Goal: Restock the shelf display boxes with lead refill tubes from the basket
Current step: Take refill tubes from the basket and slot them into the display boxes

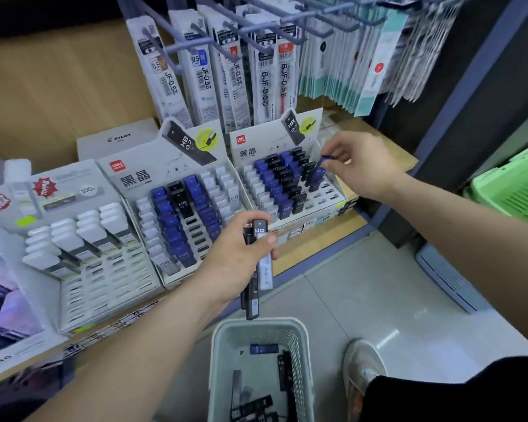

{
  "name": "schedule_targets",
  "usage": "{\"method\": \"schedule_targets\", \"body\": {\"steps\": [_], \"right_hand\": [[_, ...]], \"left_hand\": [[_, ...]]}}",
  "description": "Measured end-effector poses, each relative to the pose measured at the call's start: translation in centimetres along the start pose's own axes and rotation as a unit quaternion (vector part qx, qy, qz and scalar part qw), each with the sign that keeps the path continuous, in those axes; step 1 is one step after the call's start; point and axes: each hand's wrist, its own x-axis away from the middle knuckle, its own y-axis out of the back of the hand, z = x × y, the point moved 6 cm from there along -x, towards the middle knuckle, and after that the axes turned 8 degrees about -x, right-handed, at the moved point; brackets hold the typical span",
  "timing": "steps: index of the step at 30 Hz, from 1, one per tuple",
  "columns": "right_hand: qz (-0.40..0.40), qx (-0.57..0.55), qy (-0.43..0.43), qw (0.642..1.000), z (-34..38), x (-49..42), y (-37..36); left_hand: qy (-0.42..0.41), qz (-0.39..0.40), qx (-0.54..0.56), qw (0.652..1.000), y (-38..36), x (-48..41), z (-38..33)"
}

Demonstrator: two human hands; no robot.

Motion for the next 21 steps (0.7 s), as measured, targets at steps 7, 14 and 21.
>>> {"method": "schedule_targets", "body": {"steps": [7,14,21], "right_hand": [[0.078,0.022,0.016,0.997,-0.9,-1.1,-3.8],[0.070,0.061,0.043,0.995,-1.1,-1.3,-4.1],[0.024,0.113,0.100,0.988,0.0,-2.0,-4.6]], "left_hand": [[-0.004,0.008,-0.001,1.000,-0.1,-1.3,0.2],[0.001,0.008,0.015,1.000,0.7,-1.1,0.5],[-0.020,0.010,0.009,1.000,1.2,-0.1,0.6]]}}
